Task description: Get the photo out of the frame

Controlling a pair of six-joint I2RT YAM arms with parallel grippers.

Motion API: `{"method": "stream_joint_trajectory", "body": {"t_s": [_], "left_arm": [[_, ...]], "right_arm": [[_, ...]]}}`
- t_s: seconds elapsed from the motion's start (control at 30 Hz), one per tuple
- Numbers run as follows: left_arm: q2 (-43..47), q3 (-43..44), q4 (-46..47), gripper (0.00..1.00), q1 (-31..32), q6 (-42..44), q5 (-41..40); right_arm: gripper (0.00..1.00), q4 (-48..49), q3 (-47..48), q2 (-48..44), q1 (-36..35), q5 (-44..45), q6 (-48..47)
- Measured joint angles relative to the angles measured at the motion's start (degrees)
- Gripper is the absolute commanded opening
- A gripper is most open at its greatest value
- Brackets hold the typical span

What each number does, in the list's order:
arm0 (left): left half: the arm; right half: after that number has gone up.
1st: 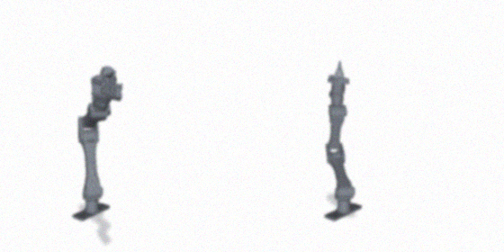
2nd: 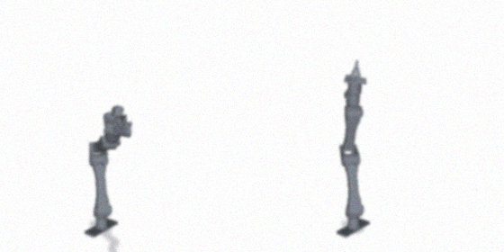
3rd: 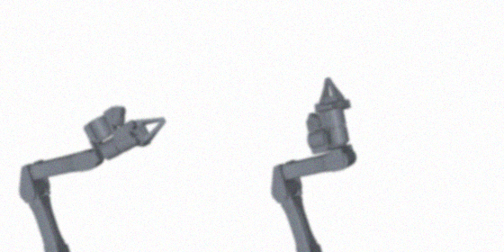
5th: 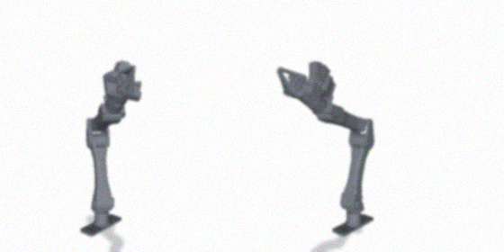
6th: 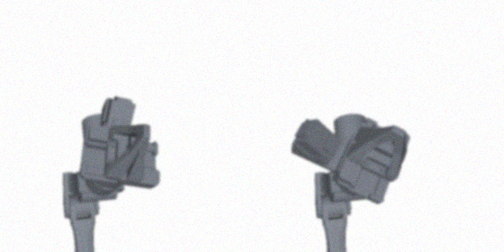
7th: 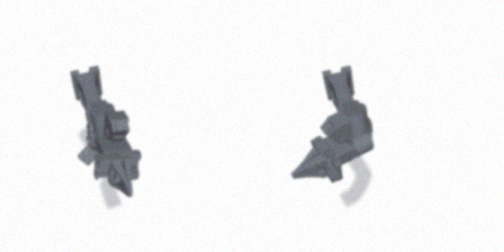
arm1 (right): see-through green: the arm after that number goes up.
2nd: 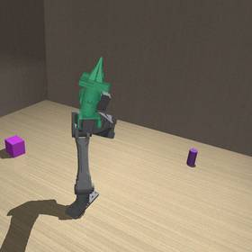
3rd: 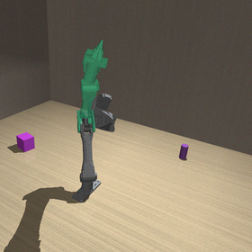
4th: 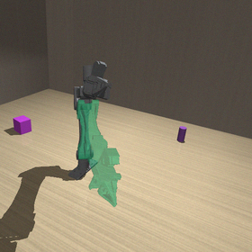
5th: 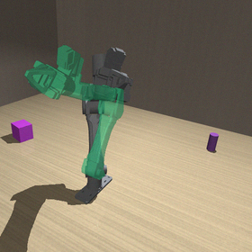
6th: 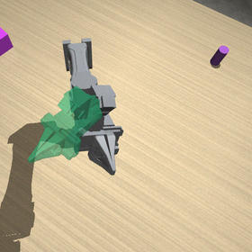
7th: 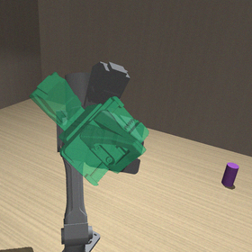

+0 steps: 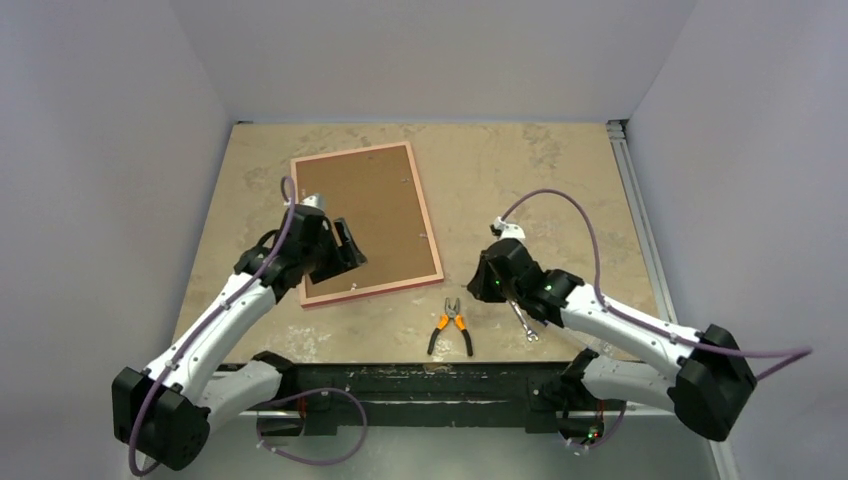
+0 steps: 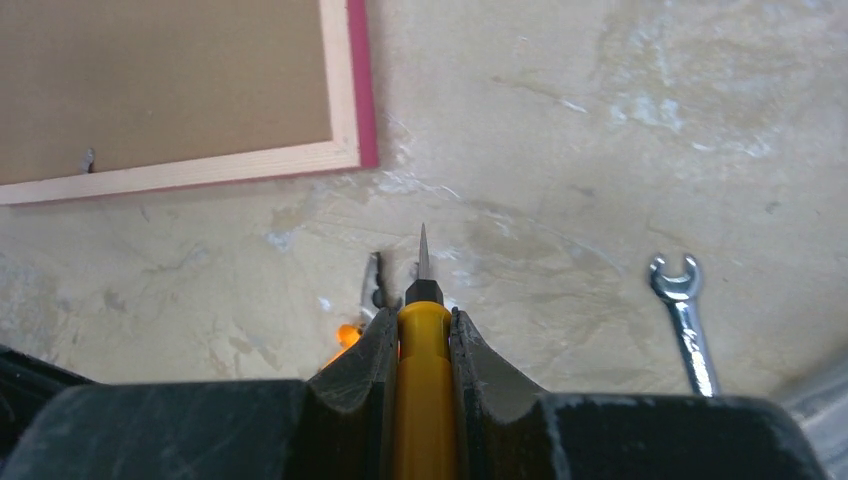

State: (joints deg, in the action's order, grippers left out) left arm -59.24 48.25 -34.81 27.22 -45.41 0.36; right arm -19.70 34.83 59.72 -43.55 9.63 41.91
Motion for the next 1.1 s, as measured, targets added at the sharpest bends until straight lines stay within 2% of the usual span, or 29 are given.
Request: {"method": "stream_joint_trajectory", "body": {"t_s": [0.13, 0.23, 0.47, 0.77, 1.1], "left_arm": [[0.4, -3.0, -2.6, 0.59, -9.5, 1.2, 3.6], [-3.6, -3.2, -1.8, 0.53, -13.0, 0.3, 6.1], [-13.5, -5.0, 1.8, 0.51, -13.8, -3.5, 10.4], [-14.8, -4.9, 2.3, 0.51, -13.8, -4.1, 10.6], [-17.0, -8.0, 5.4, 0.45, -14.0, -6.4, 14.8]], "right_arm": [[0.0, 1.2, 6.6, 8.1, -3.9, 2.9, 0.4], [0.0, 1.7, 12.9, 15.0, -4.7, 4.3, 0.0], [0.0, -1.7, 33.7, 34.2, -4.6, 6.7, -5.1], [0.0, -9.1, 53.4, 49.9, -4.1, 10.6, -12.0], [0.0, -15.1, 60.2, 56.2, -3.7, 12.4, -20.0]]}}
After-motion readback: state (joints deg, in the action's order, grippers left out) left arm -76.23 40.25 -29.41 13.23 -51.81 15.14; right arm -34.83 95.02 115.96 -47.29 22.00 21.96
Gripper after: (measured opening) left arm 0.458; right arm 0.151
